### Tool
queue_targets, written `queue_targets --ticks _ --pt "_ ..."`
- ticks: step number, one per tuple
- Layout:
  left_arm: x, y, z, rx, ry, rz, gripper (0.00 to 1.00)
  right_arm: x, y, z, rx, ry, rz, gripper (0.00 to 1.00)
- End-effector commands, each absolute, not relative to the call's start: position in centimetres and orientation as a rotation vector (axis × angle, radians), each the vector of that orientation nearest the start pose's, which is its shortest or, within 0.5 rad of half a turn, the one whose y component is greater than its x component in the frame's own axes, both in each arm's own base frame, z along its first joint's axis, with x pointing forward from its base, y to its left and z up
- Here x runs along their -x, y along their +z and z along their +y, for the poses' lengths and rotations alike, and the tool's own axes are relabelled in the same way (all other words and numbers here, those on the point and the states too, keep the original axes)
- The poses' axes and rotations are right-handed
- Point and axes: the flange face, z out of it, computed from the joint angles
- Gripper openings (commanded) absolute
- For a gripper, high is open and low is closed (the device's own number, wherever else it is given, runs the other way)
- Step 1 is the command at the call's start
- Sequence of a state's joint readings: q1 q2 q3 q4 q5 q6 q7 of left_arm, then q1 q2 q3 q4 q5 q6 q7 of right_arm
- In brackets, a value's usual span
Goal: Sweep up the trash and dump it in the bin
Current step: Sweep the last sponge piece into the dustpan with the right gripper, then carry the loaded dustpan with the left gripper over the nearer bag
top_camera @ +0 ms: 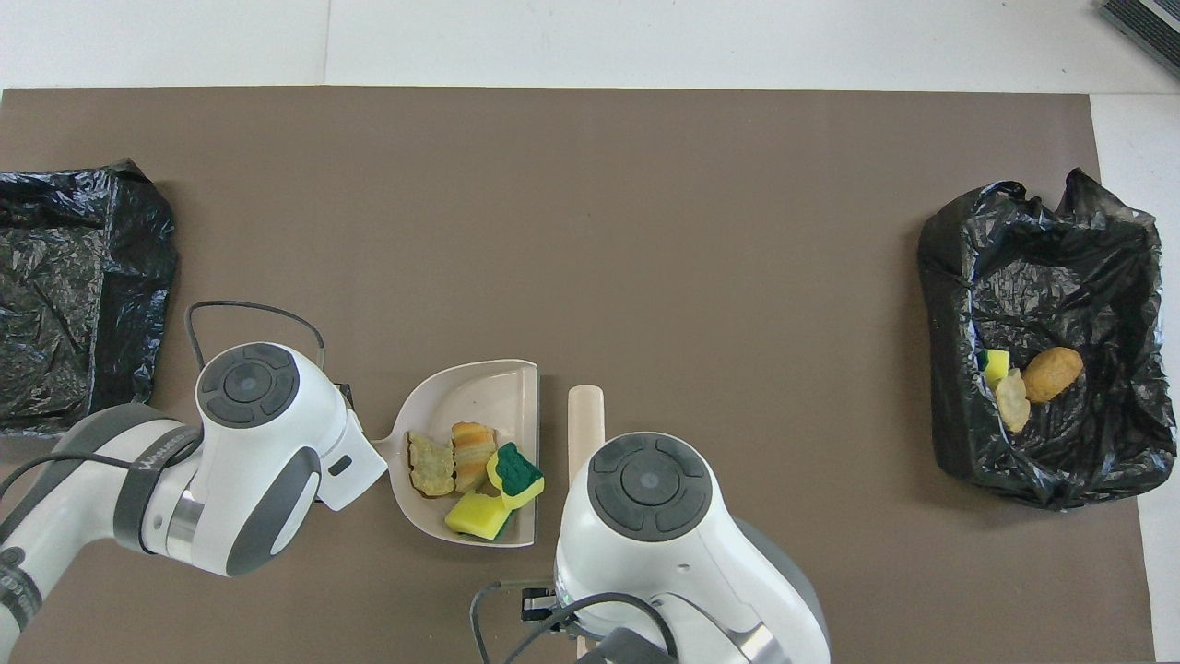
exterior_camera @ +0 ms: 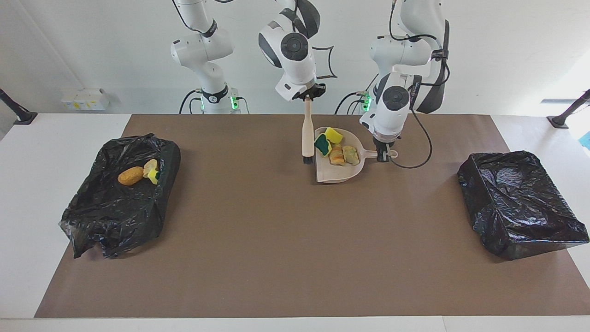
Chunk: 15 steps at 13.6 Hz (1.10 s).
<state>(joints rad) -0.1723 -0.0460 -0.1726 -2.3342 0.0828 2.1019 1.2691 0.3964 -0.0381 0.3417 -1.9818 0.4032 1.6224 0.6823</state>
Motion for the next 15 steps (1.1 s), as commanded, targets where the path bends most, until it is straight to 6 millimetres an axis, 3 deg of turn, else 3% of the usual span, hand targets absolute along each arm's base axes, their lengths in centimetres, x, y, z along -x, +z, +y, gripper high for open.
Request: queue_targets --ticks 1,2,5,9,12,15 --pt "-48.8 37.1 -12.7 2.147 0.309 2.347 0.00 -36.0 46.6 35.2 2.978 0.757 0.141 0.00" --pt "-50.4 38.4 -11.6 2.157 0.317 2.353 0.00 -36.0 45.8 34.3 2.981 0.780 0.161 0.00" --pt "-55.4 41.1 -8.9 2.196 0.322 2.341 0.00 -34.8 42.8 34.3 2.988 0.764 0.195 0.00" --pt "-59.5 44.8 -3.5 2.203 0.310 2.296 0.00 -32.6 39.4 36.8 2.960 0.677 0.169 0.00" --pt "-62.0 47.2 3.8 2.167 0.316 2.283 0.00 -30.4 37.3 37.5 2.980 0.694 0.079 0.00" --pt "-62.9 49.1 10.7 2.234 0.335 2.180 0.00 -30.7 34.6 37.6 2.975 0.654 0.114 0.00"
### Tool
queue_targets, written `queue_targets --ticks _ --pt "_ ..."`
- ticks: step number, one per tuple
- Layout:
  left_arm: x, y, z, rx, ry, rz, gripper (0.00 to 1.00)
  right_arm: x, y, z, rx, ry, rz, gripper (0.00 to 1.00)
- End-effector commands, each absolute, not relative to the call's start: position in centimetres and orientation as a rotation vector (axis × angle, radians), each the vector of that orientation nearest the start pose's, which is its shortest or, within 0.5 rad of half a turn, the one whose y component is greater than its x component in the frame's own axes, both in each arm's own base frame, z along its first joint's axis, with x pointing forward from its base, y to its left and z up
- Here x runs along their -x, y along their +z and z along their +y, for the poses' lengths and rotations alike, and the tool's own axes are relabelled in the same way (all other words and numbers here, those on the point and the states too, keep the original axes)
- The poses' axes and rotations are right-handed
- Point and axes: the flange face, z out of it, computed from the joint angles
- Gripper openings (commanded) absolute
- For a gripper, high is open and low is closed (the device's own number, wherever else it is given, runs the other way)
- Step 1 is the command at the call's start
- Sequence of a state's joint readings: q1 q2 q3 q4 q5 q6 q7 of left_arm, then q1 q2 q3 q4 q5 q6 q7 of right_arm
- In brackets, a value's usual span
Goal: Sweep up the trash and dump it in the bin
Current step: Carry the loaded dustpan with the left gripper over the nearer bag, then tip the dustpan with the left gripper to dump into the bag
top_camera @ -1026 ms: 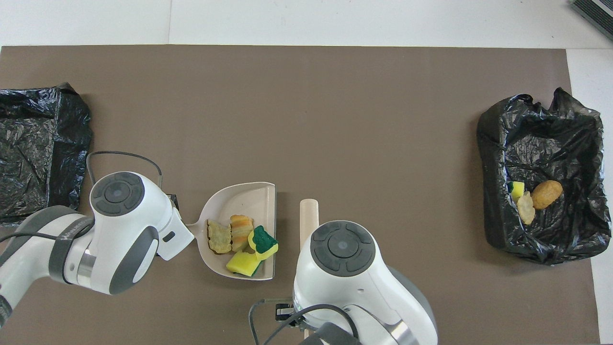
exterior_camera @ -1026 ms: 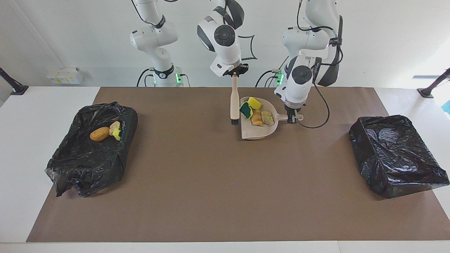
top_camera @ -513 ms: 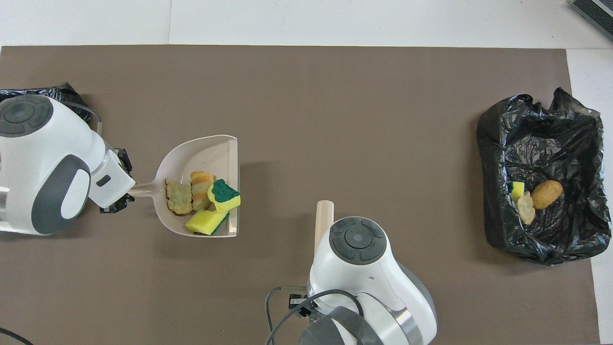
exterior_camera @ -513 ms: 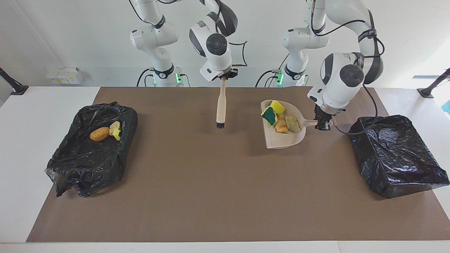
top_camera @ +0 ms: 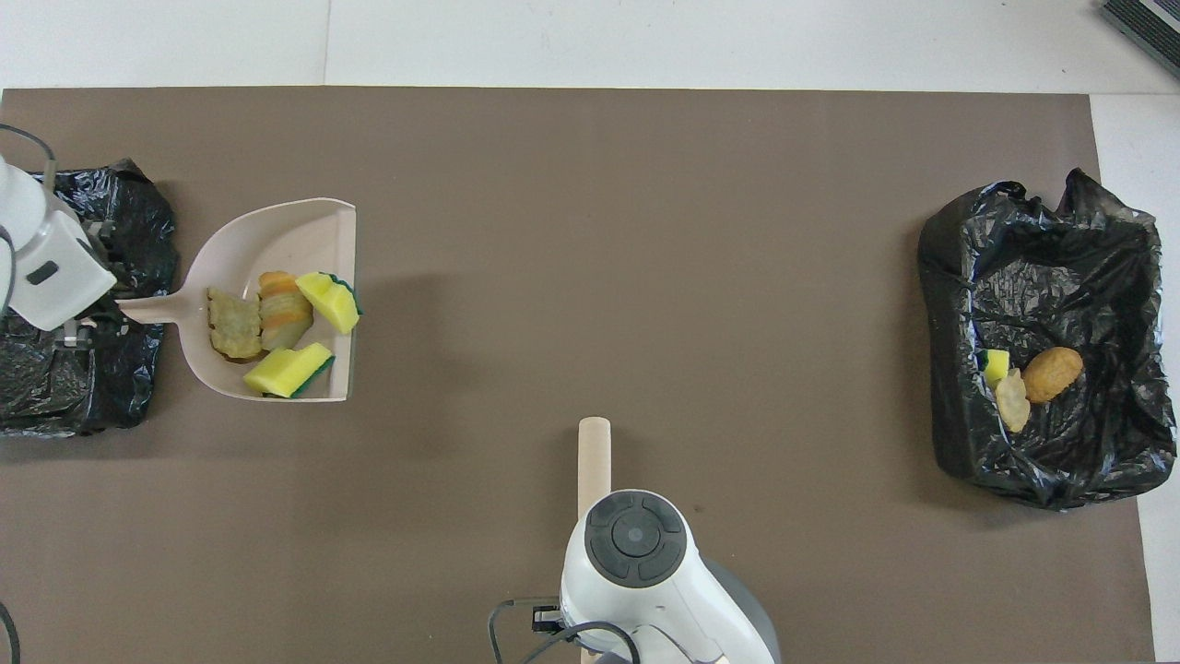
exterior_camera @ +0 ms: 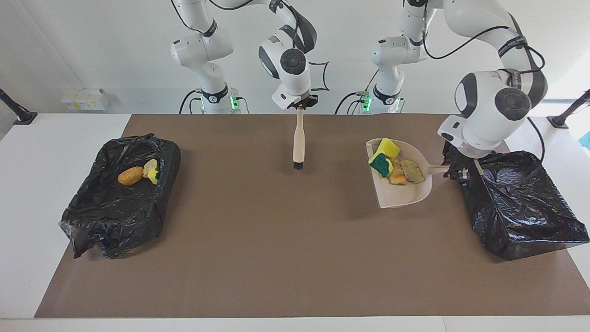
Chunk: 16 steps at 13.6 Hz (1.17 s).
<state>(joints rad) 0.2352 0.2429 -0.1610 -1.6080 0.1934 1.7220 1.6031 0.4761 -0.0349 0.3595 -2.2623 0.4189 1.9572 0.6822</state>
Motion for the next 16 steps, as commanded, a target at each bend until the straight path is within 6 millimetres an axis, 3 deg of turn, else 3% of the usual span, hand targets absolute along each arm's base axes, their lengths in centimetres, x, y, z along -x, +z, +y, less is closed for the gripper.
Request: queue_targets --ticks 1,7,10,11,12,13,14,16 --pt "-63.2 49.6 13.2 2.247 0.330 2.173 0.00 -30.8 34.3 37.6 2.975 0.660 0.117 0.00" --pt "-62.1 51.7 26.5 2.162 0.227 2.183 0.00 -30.9 33.2 37.6 2.967 0.671 0.022 0.00" --pt "-62.0 52.3 30.5 2.079 0.306 2.072 0.00 -30.8 33.0 37.5 2.965 0.673 0.002 0.00" --pt "-62.1 52.3 31.9 2.038 0.362 2.040 0.00 -30.9 33.0 37.5 2.965 0.676 0.000 0.10" --pt "-62.4 52.3 32.7 1.982 0.406 2.026 0.00 -30.9 32.9 37.4 2.965 0.680 0.002 0.36" --pt "-63.0 51.9 32.5 1.910 0.474 2.020 0.00 -31.3 32.7 37.1 2.972 0.682 -0.009 0.81" --pt "-63.8 51.3 32.0 1.791 0.572 2.008 0.00 -31.3 32.8 37.1 2.971 0.680 -0.026 1.00" --pt "-64.0 50.7 31.8 1.721 0.625 1.968 0.00 -31.7 32.6 37.1 2.968 0.686 -0.017 1.00"
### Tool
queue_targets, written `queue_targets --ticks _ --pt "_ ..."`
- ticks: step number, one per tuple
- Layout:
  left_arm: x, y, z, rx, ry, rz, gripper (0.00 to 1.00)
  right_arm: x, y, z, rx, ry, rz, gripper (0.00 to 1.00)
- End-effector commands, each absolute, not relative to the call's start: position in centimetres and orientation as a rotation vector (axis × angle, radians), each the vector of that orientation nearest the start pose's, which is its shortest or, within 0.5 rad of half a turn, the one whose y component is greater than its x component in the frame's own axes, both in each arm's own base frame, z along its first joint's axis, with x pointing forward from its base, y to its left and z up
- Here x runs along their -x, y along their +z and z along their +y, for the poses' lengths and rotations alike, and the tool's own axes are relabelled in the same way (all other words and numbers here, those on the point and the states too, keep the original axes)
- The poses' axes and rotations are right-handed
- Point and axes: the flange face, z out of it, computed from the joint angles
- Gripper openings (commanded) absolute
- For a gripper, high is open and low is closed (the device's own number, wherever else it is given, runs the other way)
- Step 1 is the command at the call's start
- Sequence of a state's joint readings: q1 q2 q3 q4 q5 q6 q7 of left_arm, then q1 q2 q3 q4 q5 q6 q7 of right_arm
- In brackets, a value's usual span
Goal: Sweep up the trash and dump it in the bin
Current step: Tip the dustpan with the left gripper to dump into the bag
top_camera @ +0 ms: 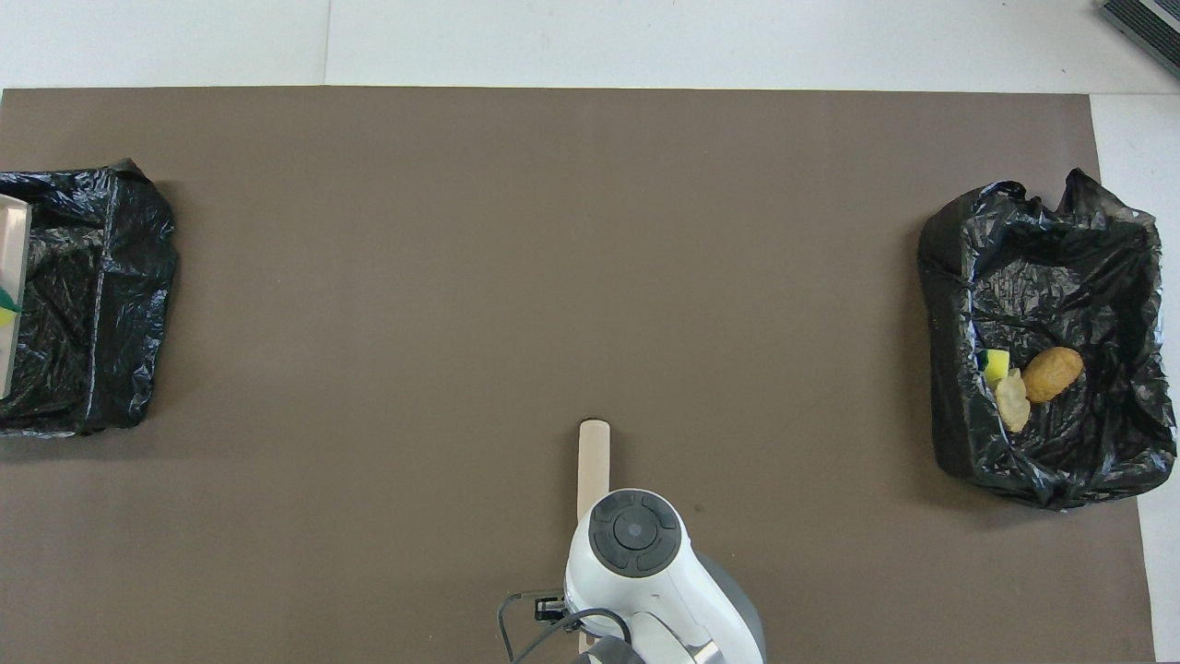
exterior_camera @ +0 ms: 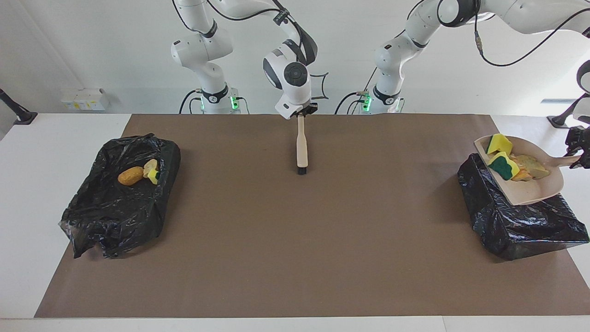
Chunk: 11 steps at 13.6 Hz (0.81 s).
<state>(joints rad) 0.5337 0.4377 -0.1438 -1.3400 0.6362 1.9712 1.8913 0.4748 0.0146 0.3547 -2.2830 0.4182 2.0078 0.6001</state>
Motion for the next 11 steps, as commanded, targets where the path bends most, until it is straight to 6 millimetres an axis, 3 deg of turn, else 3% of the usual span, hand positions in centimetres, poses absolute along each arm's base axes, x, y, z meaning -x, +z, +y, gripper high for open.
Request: queue_targets --ticks 1,5,8,11 --pt "-64.0 49.5 30.9 1.704 0.652 1.983 0.00 -31.8 32.8 37.3 2.968 0.679 -0.016 1.00" --pt "-63.0 49.1 28.8 1.577 0.839 1.901 0.00 -34.0 34.6 36.8 3.035 0.531 -0.072 1.00" --pt "-63.5 50.3 27.4 1.544 0.899 1.752 0.00 -38.7 35.5 32.9 3.081 0.432 0.020 1.00" --pt "-63.3 51.8 27.0 1.420 1.020 1.680 0.00 -43.9 37.1 27.7 3.142 0.301 0.101 1.00"
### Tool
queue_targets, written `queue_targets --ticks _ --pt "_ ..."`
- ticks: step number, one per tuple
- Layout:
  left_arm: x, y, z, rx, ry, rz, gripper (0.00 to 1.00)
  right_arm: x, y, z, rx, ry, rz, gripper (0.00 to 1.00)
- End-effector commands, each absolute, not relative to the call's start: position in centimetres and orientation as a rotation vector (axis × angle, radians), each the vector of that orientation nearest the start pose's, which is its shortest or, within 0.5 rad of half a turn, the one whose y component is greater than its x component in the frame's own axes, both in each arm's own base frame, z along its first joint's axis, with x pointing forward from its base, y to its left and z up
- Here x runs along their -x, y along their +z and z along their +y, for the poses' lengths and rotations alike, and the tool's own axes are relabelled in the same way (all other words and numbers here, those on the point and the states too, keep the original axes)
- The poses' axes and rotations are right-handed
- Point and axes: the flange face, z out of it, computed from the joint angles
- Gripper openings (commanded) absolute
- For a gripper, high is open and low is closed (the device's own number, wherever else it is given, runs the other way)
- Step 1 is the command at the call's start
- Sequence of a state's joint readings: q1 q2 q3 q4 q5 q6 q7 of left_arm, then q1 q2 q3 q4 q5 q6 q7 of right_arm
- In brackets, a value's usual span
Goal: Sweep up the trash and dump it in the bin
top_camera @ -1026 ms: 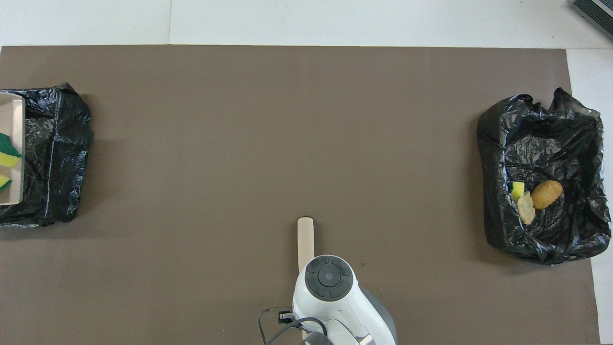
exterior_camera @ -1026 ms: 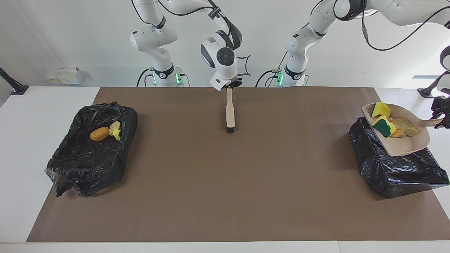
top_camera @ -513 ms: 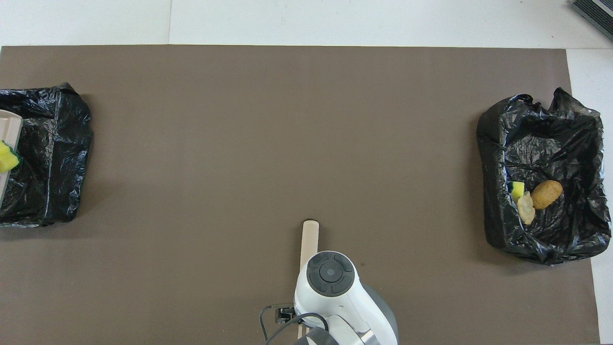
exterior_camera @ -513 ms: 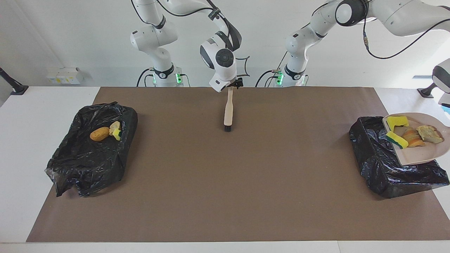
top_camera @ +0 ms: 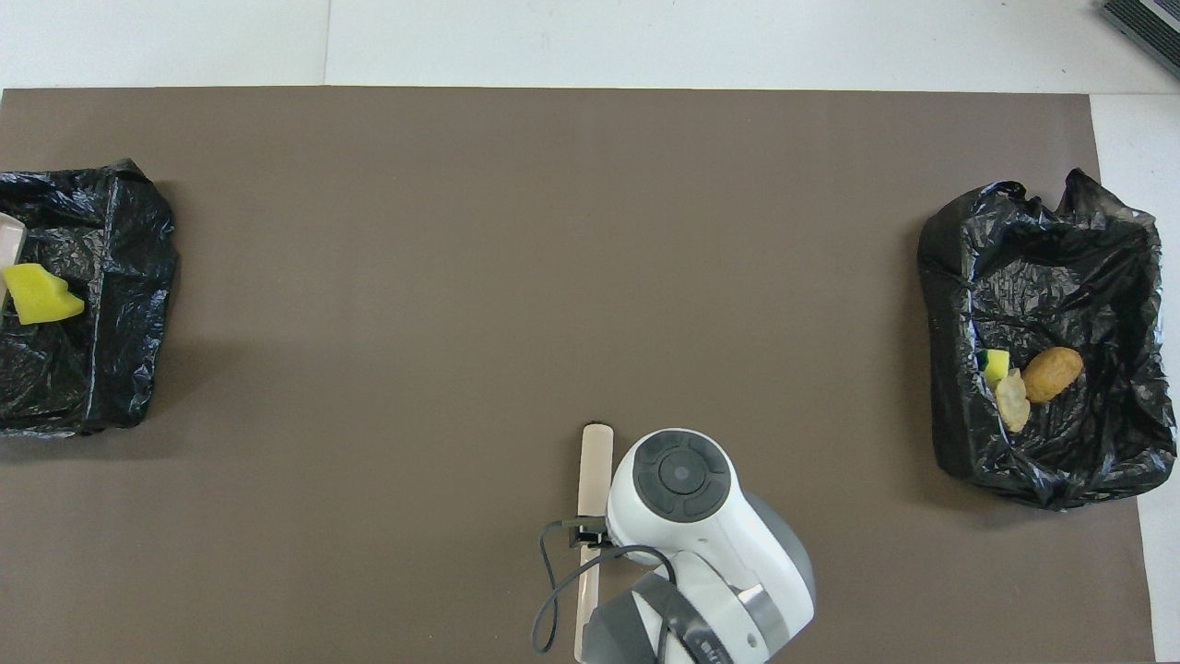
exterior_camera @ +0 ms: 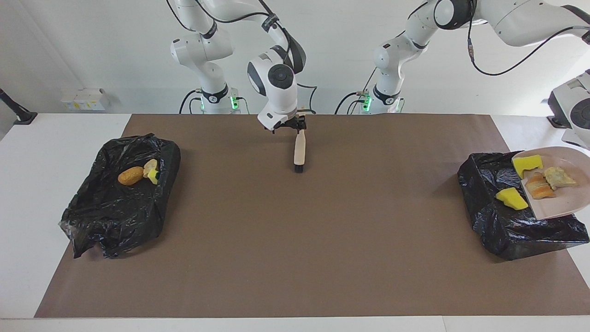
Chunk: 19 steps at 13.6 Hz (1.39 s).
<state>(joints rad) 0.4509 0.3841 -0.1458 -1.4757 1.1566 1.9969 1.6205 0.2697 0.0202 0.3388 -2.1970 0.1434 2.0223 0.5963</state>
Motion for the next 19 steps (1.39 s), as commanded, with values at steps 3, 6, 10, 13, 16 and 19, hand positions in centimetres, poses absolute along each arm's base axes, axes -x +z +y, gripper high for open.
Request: queue_targets --ticks 3,6,10,13,16,19 --pt "-63.8 53.7 24.7 1.336 1.076 1.598 0.00 -49.0 39.2 21.5 3.126 0.209 0.273 1.00" --pt "-63.8 55.1 22.2 1.331 1.139 1.491 0.00 -52.2 40.7 19.0 3.168 0.103 0.270 1.00" --pt "-63.7 57.3 20.1 1.291 1.136 1.448 0.00 -54.4 43.7 16.6 3.228 -0.026 0.273 1.00" --pt "-63.8 58.3 19.3 1.258 1.137 1.435 0.00 -55.3 46.8 16.3 3.237 -0.069 0.283 1.00" --pt "-64.0 58.6 18.5 1.237 1.138 1.430 0.00 -56.0 52.2 14.4 3.248 -0.078 0.276 1.00" --pt "-64.1 58.3 16.4 1.292 1.118 1.458 0.00 -56.5 56.3 10.9 3.260 -0.070 0.194 1.00"
